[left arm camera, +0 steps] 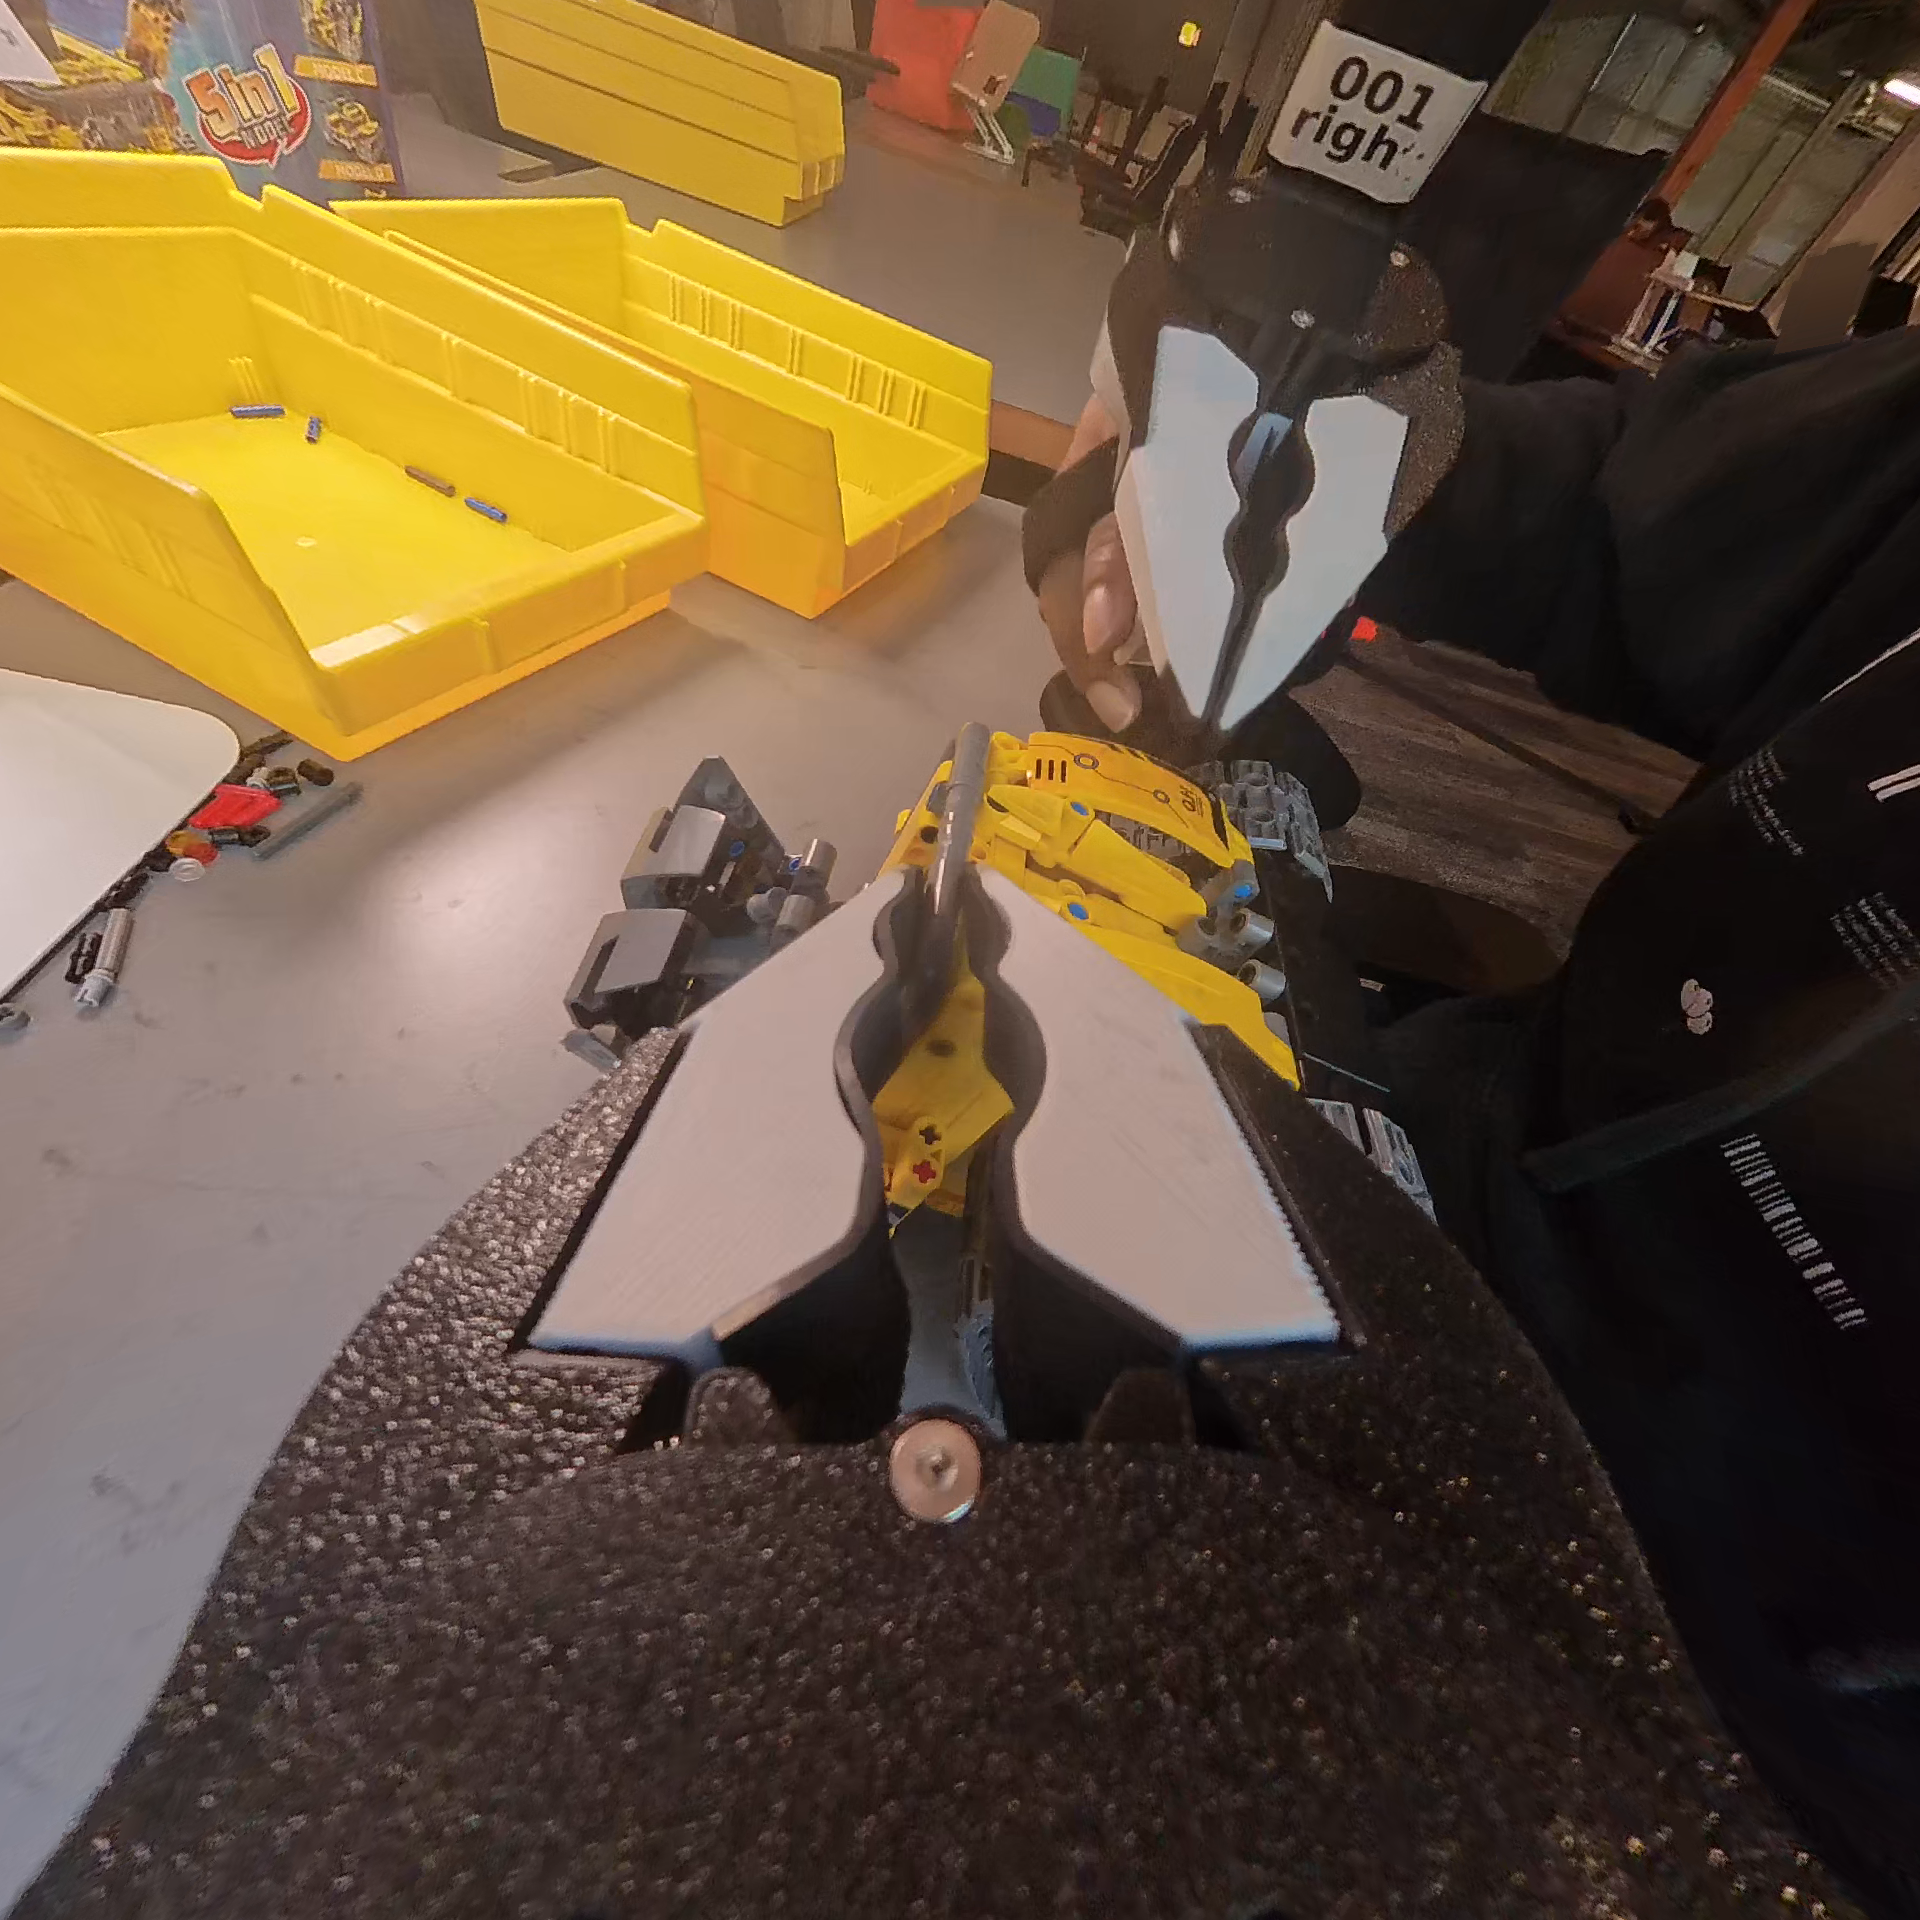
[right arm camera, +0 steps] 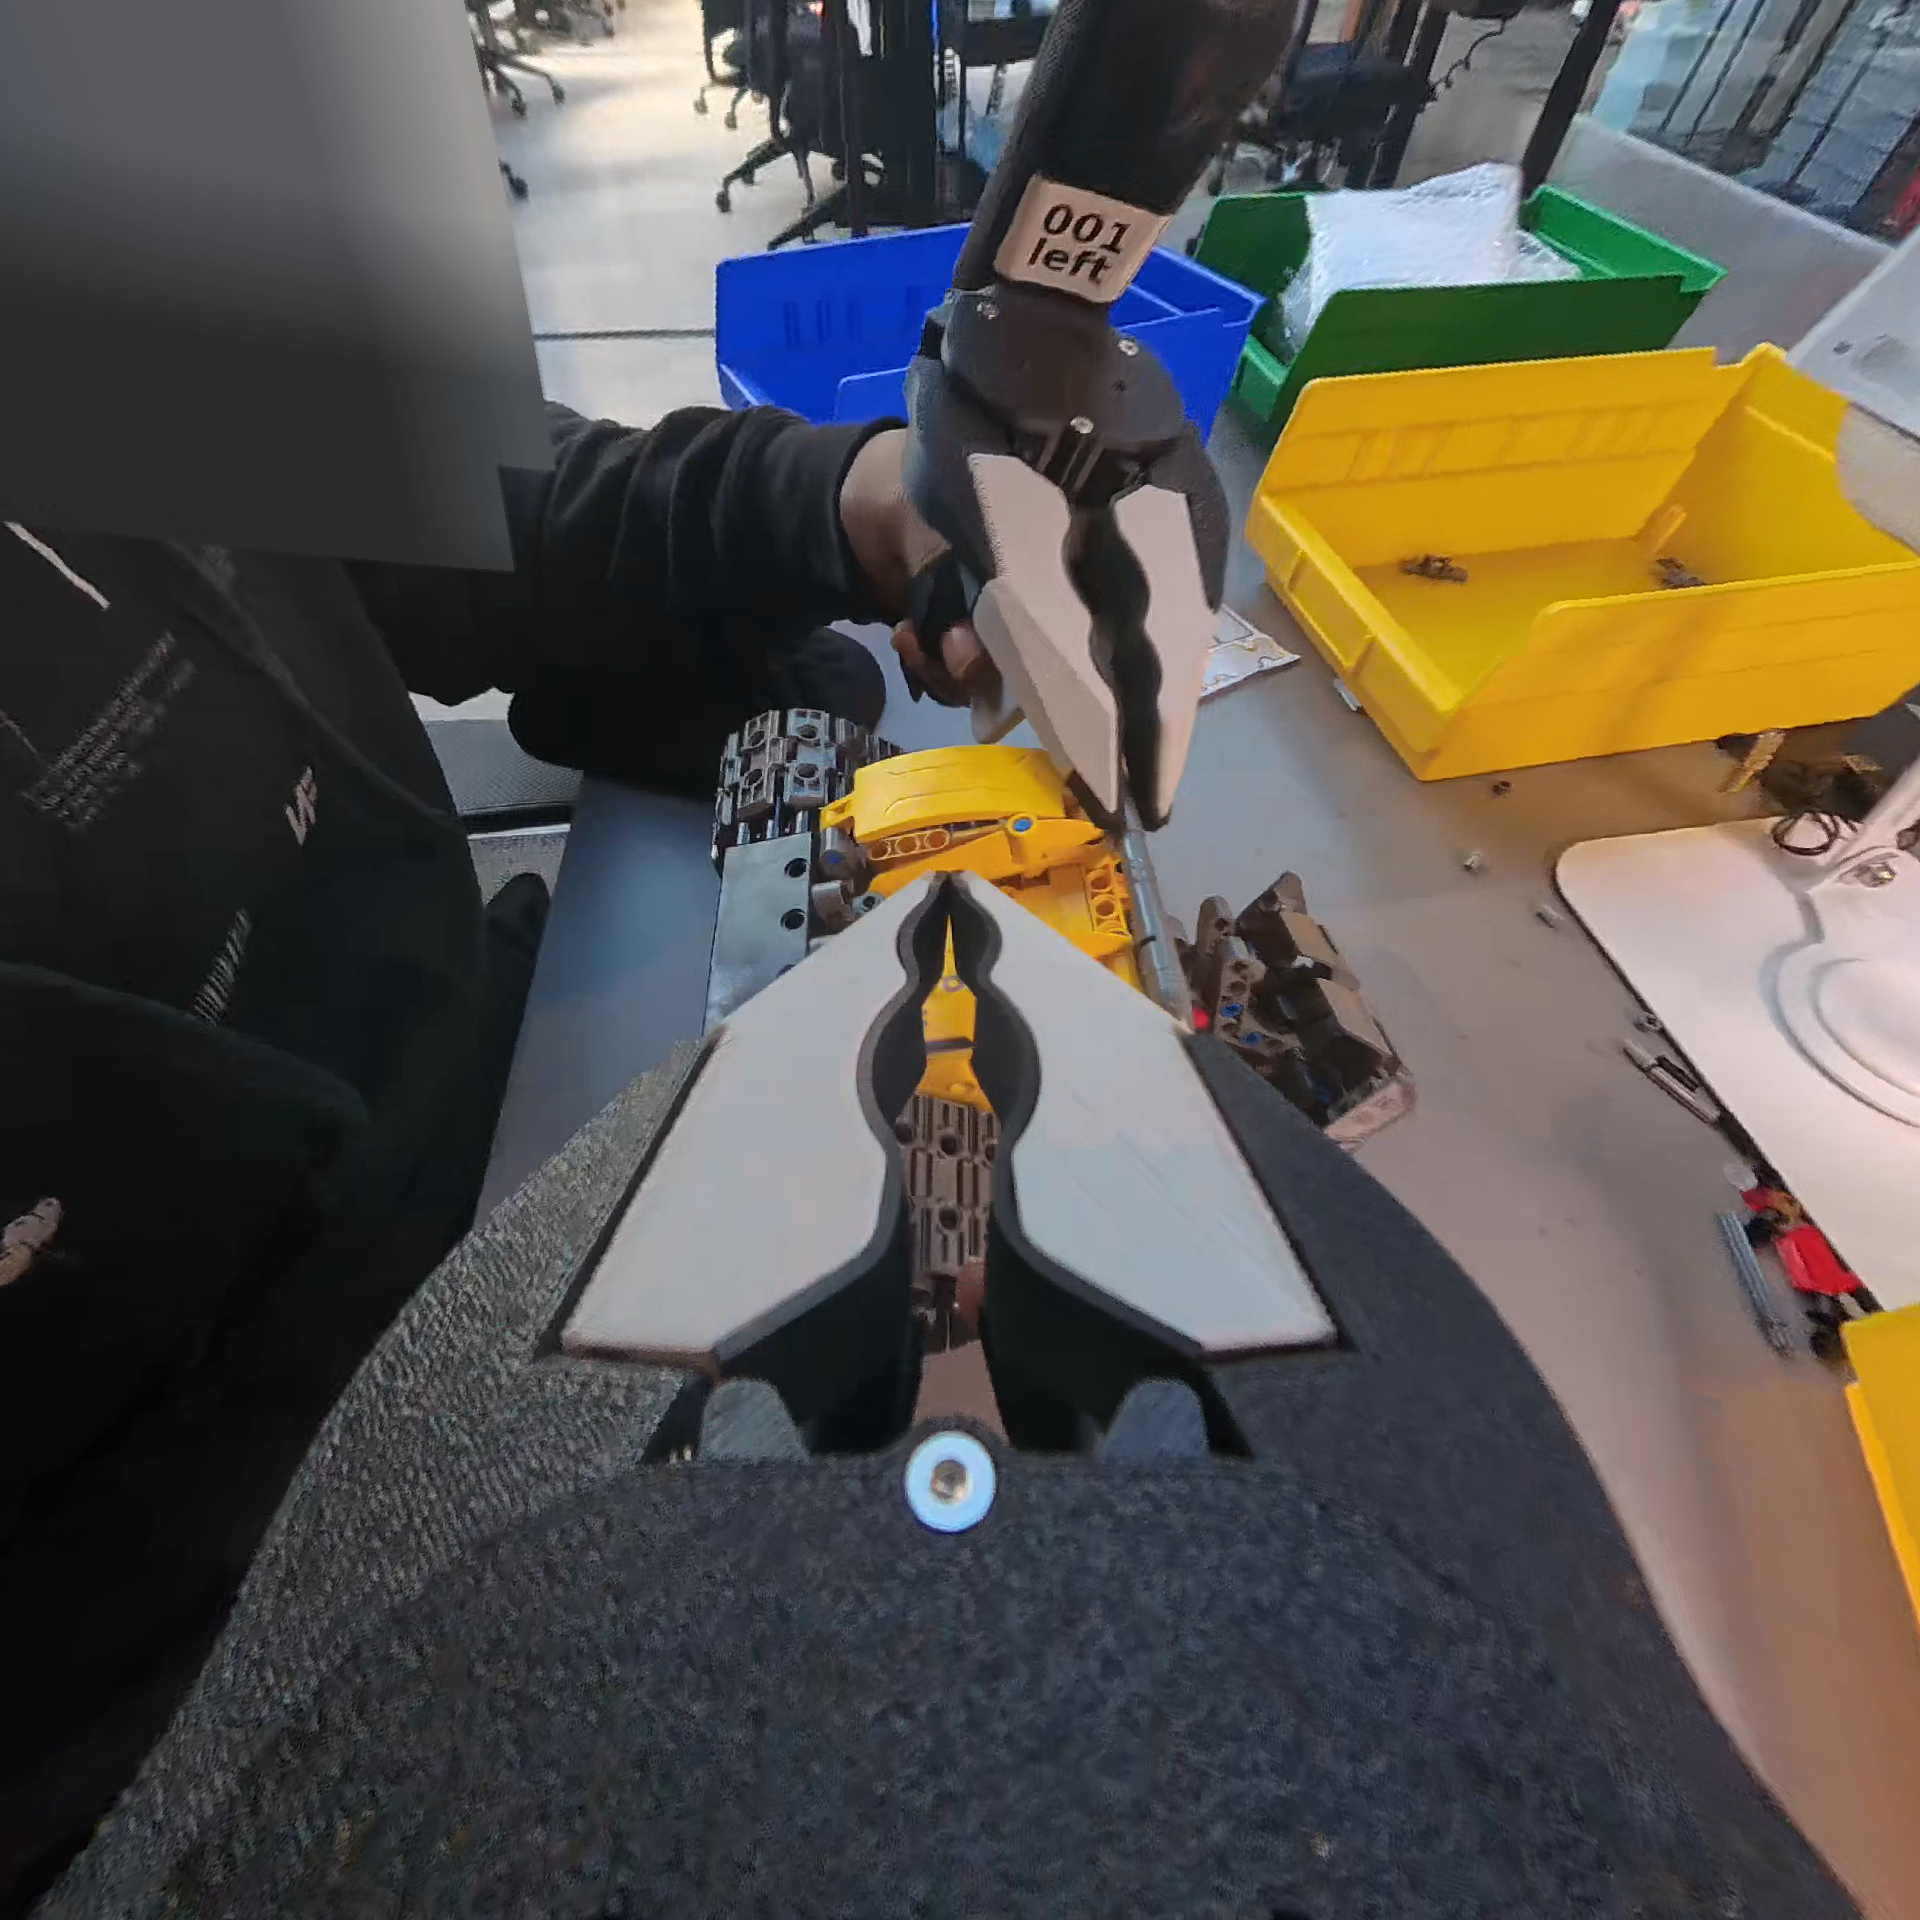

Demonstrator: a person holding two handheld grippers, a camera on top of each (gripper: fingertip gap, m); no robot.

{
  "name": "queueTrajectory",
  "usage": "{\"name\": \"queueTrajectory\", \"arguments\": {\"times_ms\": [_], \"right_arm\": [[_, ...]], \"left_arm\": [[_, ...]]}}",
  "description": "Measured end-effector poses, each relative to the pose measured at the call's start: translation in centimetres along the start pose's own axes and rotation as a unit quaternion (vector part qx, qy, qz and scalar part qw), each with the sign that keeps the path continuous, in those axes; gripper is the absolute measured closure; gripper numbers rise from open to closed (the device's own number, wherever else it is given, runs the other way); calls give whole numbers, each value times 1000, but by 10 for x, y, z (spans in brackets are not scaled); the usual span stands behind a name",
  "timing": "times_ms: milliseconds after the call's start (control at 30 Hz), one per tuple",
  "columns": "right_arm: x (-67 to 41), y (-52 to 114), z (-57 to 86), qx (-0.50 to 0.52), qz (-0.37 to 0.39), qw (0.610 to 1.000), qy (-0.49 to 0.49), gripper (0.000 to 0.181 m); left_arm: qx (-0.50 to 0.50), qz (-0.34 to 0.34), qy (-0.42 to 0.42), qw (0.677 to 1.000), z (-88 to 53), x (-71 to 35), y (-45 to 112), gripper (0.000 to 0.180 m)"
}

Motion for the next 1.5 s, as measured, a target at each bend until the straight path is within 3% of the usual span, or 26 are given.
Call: {"name": "queueTrajectory", "arguments": {"times_ms": [533,667,833,933,1067,1200,1400,1500], "right_arm": [[16,7,-8,32,-104,993,-56,181],[16,8,-6,35,-116,993,5,181],[14,10,-5,84,-136,987,14,181],[10,10,-8,115,-104,988,-8,181],[-5,-19,-10,99,22,992,76,172],[6,-54,-11,130,61,986,90,170],[25,-68,-27,121,79,984,107,174],[25,-65,-34,108,92,984,110,174]], "left_arm": [[-24,-7,10,1000,-1,-1,1,174],[-32,-7,12,999,-2,-1,1,173],[-64,-2,22,998,-4,-1,-1,173],[-106,17,50,993,-3,-8,-14,160],[-223,83,51,970,-13,-28,-88,142],[-402,-30,23,915,-43,20,-173,132],[-481,-280,-48,829,-52,126,-214,129],[-496,-296,-95,811,-62,145,-213,127]]}}
Point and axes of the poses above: each gripper's, where its closed fingertips meet, y out along the fingers, x out of its underside, z = x × y across the jaws, the point moved 3 cm from there along -y, back along the fingers, and after that the axes turned 1 degree about z, right-handed, at the moved point
